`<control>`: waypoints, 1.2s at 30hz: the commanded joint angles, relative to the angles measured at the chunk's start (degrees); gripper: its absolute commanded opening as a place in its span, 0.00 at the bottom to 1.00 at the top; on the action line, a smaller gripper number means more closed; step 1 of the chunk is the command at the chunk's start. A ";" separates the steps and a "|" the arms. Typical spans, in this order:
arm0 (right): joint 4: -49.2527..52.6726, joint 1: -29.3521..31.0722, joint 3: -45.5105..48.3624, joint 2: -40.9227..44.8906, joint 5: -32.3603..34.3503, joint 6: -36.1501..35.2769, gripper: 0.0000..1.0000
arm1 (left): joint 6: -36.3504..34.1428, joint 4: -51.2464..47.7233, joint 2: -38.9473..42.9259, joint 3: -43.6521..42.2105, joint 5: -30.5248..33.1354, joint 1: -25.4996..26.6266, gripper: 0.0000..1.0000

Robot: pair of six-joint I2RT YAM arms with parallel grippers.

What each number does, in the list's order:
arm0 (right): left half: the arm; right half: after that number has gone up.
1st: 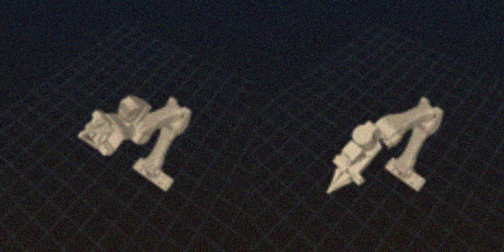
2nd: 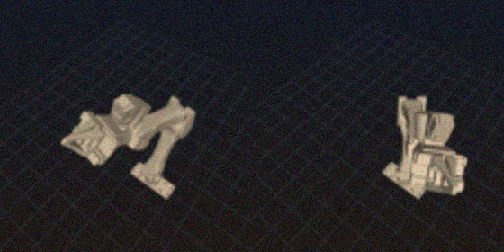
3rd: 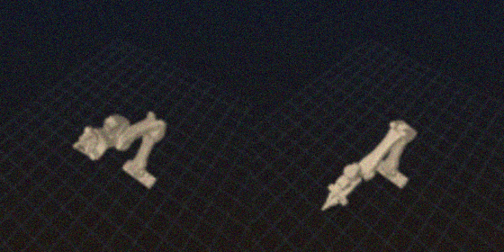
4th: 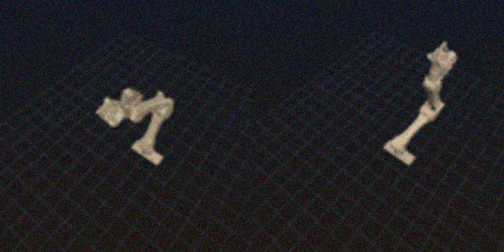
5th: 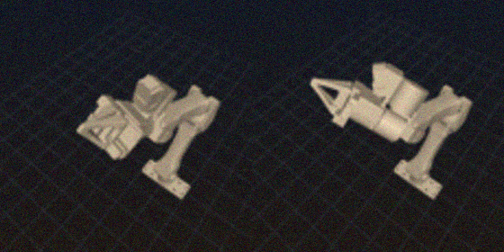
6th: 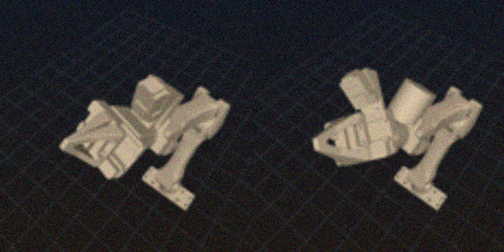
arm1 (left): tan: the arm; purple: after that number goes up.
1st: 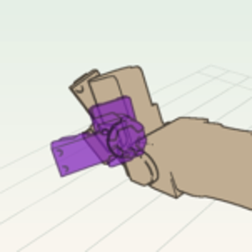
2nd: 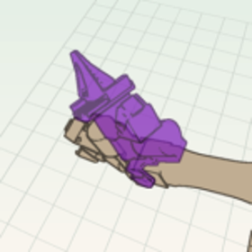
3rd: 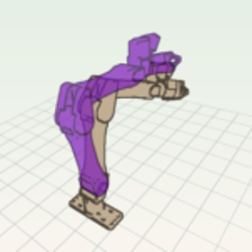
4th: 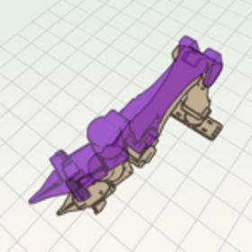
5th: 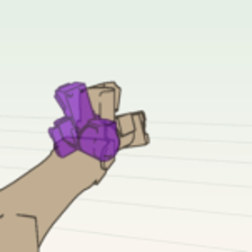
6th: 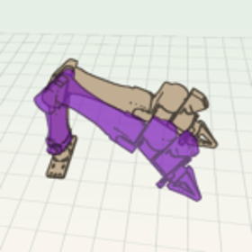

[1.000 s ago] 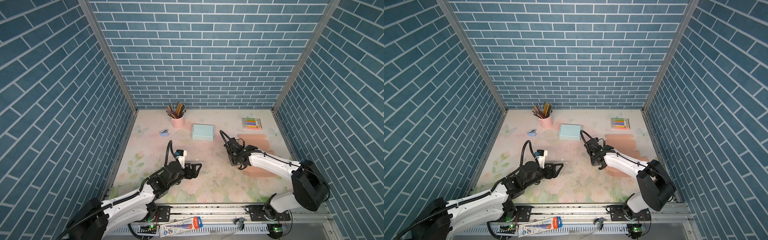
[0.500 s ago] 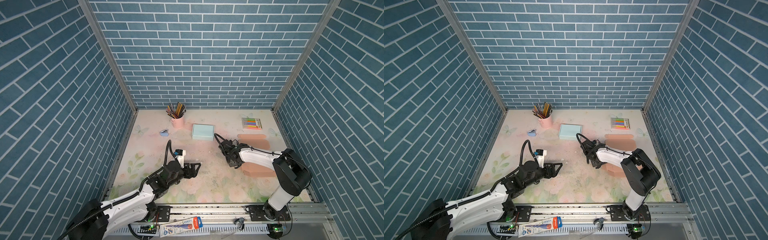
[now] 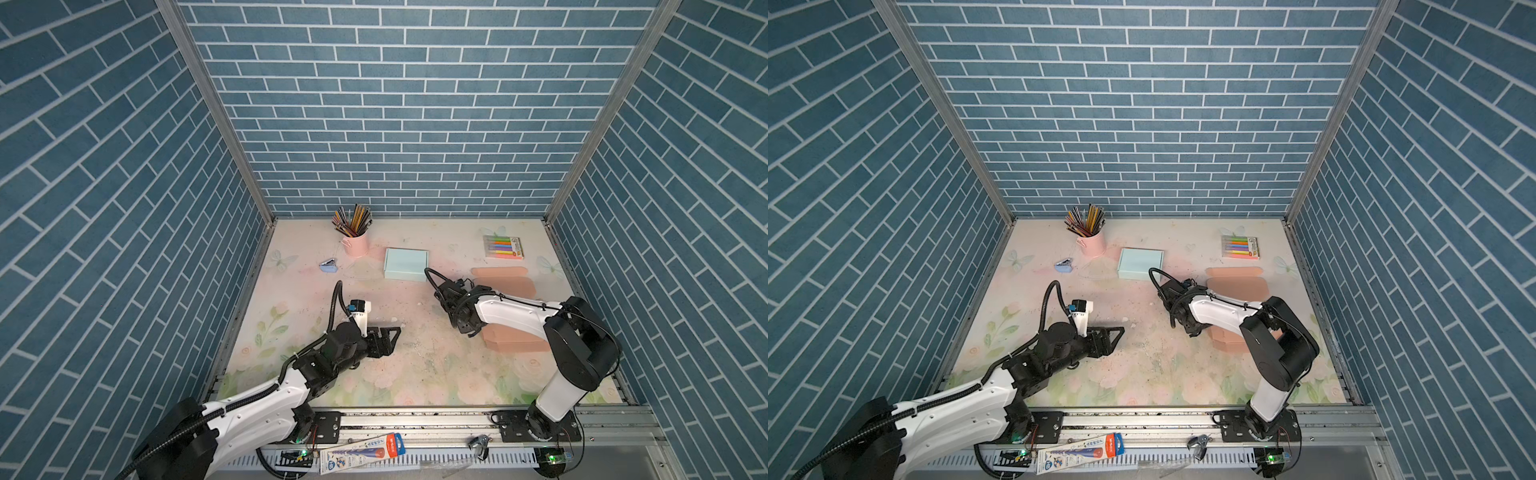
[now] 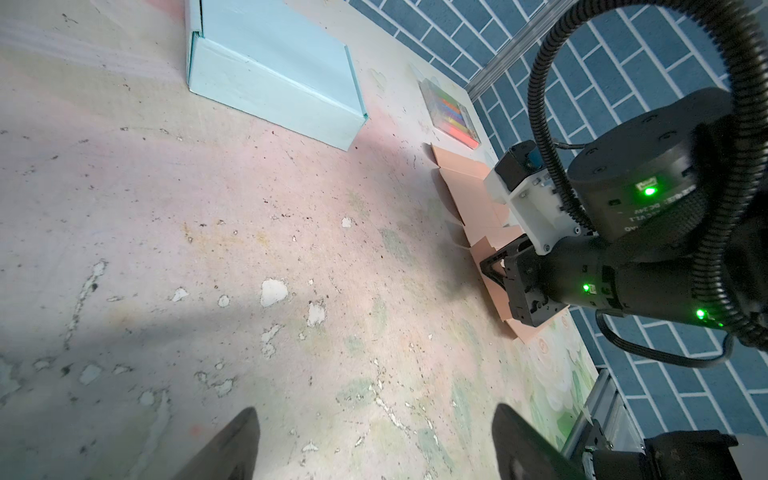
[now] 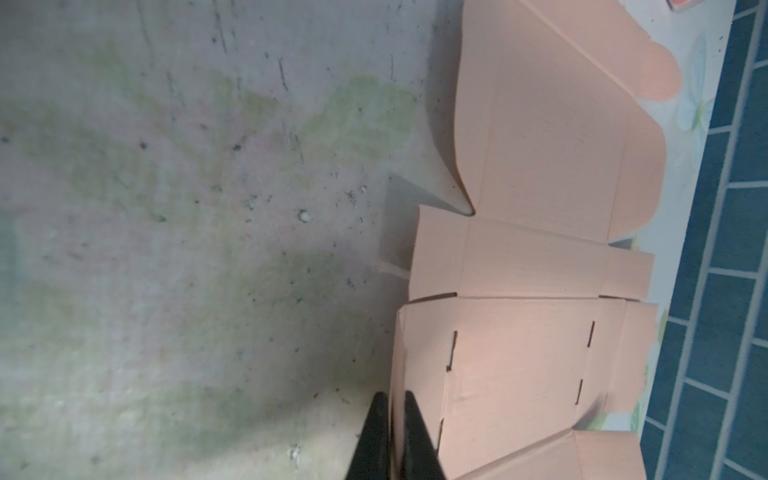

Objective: Fold the paper box

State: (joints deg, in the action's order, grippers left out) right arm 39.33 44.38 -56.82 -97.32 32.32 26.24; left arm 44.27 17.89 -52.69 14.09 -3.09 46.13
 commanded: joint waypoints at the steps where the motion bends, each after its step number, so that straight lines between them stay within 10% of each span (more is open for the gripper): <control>1: 2.93 0.66 -0.98 -0.12 1.96 2.68 0.07 | -0.24 1.36 0.35 -0.91 0.03 -0.40 0.88; 13: 8.44 5.51 -4.16 5.72 3.80 4.88 0.01 | 0.03 1.01 2.21 -1.52 -1.77 -2.20 0.88; 36: 3.77 28.80 -12.82 16.66 9.67 3.86 0.00 | -5.31 -10.88 10.23 8.59 -16.46 -27.34 0.88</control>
State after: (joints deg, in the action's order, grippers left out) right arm 43.97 71.00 -67.90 -80.27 37.95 28.64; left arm 40.75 9.19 -42.74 19.99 -17.98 20.58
